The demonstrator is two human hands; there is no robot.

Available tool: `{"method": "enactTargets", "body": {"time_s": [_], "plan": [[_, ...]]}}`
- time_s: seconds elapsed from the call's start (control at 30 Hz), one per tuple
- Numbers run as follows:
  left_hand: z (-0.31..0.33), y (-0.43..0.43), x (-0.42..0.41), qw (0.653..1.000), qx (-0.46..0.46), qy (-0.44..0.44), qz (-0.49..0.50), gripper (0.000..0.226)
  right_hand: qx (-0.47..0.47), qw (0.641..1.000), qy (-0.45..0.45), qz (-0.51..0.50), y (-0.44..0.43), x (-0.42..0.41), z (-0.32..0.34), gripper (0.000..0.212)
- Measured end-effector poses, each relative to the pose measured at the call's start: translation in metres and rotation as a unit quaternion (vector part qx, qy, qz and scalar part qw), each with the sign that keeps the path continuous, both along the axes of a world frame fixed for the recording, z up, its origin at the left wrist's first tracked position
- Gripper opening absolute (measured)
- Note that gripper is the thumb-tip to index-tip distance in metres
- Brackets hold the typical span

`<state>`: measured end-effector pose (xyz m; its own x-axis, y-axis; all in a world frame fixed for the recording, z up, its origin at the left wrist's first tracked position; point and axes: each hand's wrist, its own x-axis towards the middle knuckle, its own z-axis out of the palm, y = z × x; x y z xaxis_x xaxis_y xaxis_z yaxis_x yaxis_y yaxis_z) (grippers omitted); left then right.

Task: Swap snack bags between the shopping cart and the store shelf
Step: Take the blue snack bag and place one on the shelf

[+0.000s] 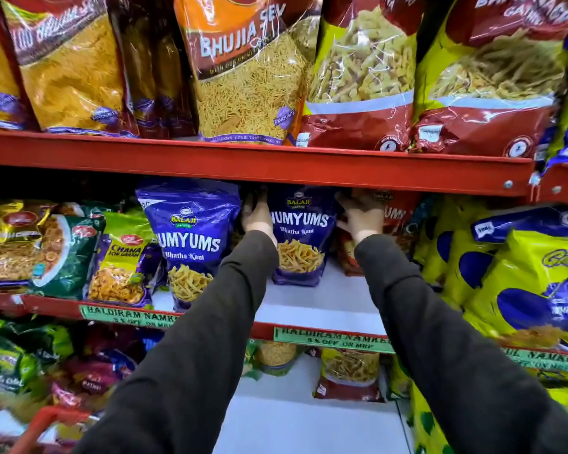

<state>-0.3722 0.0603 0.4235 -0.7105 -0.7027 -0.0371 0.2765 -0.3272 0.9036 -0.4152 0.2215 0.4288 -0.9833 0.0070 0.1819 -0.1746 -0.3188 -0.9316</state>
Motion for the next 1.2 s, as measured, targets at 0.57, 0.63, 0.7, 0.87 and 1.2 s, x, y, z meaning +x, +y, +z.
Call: {"method": "enactTargets", "body": {"time_s": [0.57,0.63,0.7,0.87,1.2], "plan": [[-0.092,-0.002,-0.004,0.983,-0.009,-0.115,-0.145,0.069,0.128,0.967,-0.150,0.159,-0.013,-0.006,-0.110,0.072],[-0.099,-0.001,0.008,0.982,-0.014,-0.108,-0.155,0.069,0.135,0.970,-0.134,0.151,-0.008,0.007,-0.113,0.069],[-0.109,0.001,0.024,0.980,-0.038,-0.102,-0.166,0.074,0.137,0.973,-0.119,0.141,-0.004,0.022,-0.116,0.066],[-0.121,0.001,0.053,0.978,-0.108,-0.100,-0.145,0.070,0.147,0.976,-0.080,0.137,0.003,0.062,-0.121,0.029],[-0.116,0.014,0.101,0.961,-0.223,-0.140,-0.088,0.059,0.204,0.972,-0.024,0.118,0.011,0.106,-0.131,0.026]]}}
